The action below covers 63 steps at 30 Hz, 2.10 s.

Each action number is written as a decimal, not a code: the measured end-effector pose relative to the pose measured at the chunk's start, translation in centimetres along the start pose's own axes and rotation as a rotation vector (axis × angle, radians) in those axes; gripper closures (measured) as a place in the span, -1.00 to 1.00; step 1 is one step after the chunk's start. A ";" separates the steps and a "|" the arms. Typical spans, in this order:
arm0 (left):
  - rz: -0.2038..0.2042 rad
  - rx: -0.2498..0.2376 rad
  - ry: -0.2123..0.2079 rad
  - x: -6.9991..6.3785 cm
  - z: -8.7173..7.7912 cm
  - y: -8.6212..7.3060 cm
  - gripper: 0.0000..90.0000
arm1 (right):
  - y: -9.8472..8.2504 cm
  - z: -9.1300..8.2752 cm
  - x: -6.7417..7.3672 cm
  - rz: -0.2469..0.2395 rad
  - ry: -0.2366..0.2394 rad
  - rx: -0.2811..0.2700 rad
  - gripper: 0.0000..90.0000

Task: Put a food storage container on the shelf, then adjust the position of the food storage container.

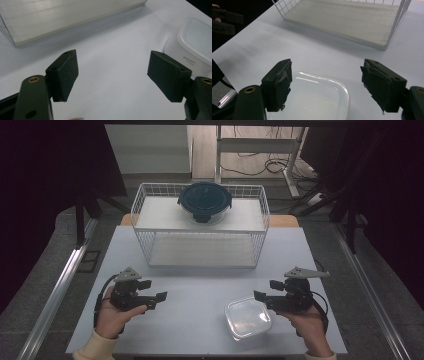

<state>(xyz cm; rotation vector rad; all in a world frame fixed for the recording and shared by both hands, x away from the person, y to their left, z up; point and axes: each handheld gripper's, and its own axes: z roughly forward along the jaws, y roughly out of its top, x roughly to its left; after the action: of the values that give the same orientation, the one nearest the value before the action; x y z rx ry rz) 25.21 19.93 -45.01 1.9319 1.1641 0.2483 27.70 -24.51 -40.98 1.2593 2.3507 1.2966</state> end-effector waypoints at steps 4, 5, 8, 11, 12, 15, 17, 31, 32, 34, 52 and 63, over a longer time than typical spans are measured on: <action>0.001 -0.021 0.035 0.0 -0.6 -0.1 -0.49 | -0.3 0.0 -0.6 0.017 0.001 -0.001 -0.37; -0.001 -0.022 0.039 0.1 -0.6 -0.1 -0.49 | -0.4 -0.1 -0.8 0.027 0.001 -0.004 -0.36; -0.005 -0.017 0.044 0.2 -0.6 -0.1 -0.51 | -0.4 -0.2 -1.0 0.038 0.000 -0.011 -0.34; -0.006 -0.002 0.042 0.3 -0.2 -0.2 -0.52 | -0.6 -0.3 -1.1 0.033 -0.016 -0.007 -0.33; -0.006 -0.002 0.042 0.3 -0.2 -0.2 -0.52 | -0.6 -0.3 -1.1 0.033 -0.016 -0.007 -0.33; -0.007 0.005 0.041 0.3 0.1 -0.3 -0.52 | -0.9 -0.4 -1.2 0.047 -0.014 0.003 -0.28; -0.012 0.006 0.038 0.2 0.1 -0.3 -0.52 | -1.0 -0.5 -1.3 0.046 -0.021 0.006 -0.26; -0.040 0.005 0.025 0.7 -0.1 -0.4 -0.52 | -4.0 -2.4 -1.5 -0.016 -0.111 0.142 0.46; -0.040 0.005 0.024 0.7 -0.1 -0.5 -0.52 | -4.2 -2.4 -1.3 -0.023 -0.119 0.155 0.51; -0.039 0.005 0.023 0.7 -0.1 -0.4 -0.52 | -4.6 -2.4 -1.0 -0.043 -0.128 0.197 0.63; -0.043 0.021 0.028 0.9 0.2 -0.6 -0.50 | -7.4 -0.3 1.8 -0.154 -0.105 0.494 0.98; -0.035 0.029 0.025 0.8 0.5 -0.7 -0.50 | -7.5 1.1 2.4 -0.153 -0.064 0.459 0.98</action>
<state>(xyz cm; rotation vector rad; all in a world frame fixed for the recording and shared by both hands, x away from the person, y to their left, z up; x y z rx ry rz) 25.50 20.44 -46.01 1.9370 1.2228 0.2380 22.31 -23.98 -46.76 1.1729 2.7280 0.6805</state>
